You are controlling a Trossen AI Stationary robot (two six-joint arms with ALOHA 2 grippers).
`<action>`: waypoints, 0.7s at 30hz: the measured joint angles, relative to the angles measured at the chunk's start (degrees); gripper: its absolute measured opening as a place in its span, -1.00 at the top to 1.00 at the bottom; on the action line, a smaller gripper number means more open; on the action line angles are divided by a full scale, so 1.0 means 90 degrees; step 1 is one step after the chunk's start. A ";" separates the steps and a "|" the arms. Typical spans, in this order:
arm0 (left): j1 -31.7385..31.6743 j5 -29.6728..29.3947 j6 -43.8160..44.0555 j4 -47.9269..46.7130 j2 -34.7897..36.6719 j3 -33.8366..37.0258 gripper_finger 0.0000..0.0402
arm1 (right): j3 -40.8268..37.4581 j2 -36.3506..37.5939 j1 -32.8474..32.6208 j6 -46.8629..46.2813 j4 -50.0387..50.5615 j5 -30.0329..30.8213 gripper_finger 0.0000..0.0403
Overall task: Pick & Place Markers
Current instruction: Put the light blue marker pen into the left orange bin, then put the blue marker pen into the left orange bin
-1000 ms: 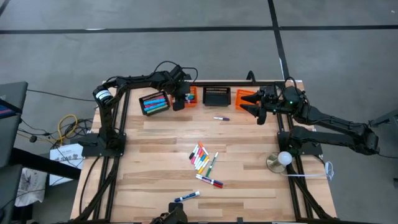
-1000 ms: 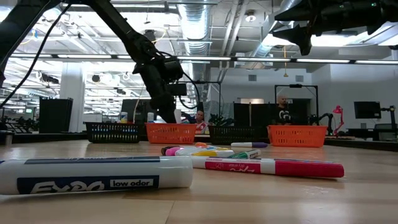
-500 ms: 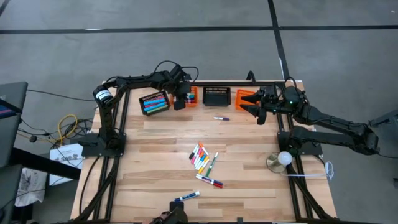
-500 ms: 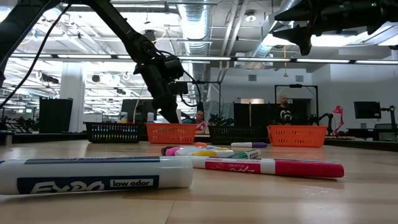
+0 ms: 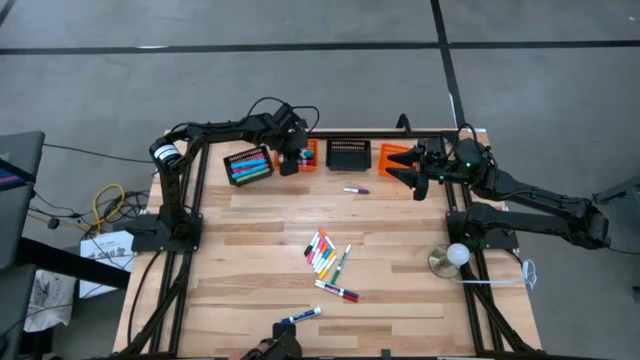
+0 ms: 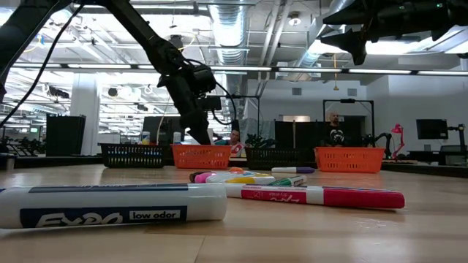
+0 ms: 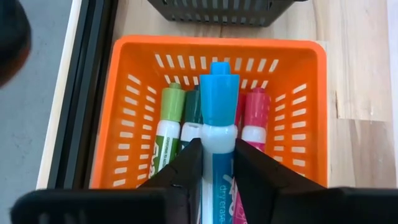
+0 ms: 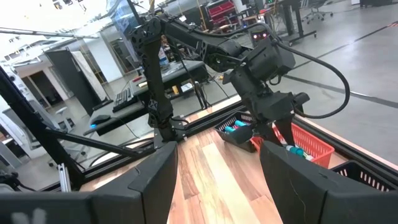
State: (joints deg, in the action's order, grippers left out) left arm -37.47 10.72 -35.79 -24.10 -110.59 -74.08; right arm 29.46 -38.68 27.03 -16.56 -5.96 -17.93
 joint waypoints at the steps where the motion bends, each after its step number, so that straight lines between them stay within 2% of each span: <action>1: 0.0000 0.0000 0.0001 0.0007 -0.0001 0.0000 0.58 | -0.0001 0.0000 0.0000 0.0000 0.0000 0.0002 -0.08; 13: 0.0000 -0.0034 -0.0151 0.0043 0.0036 0.0000 0.21 | -0.0001 0.0000 0.0000 0.0000 0.0000 0.0002 -0.08; 21: 0.0000 -0.0185 -0.0198 0.0185 0.0737 -0.0002 0.19 | 0.0000 0.0000 0.0000 0.0000 0.0001 0.0007 -0.08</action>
State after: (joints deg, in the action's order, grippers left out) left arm -37.47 9.06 -37.57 -22.44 -103.95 -74.11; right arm 29.46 -38.68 27.03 -16.56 -5.95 -17.87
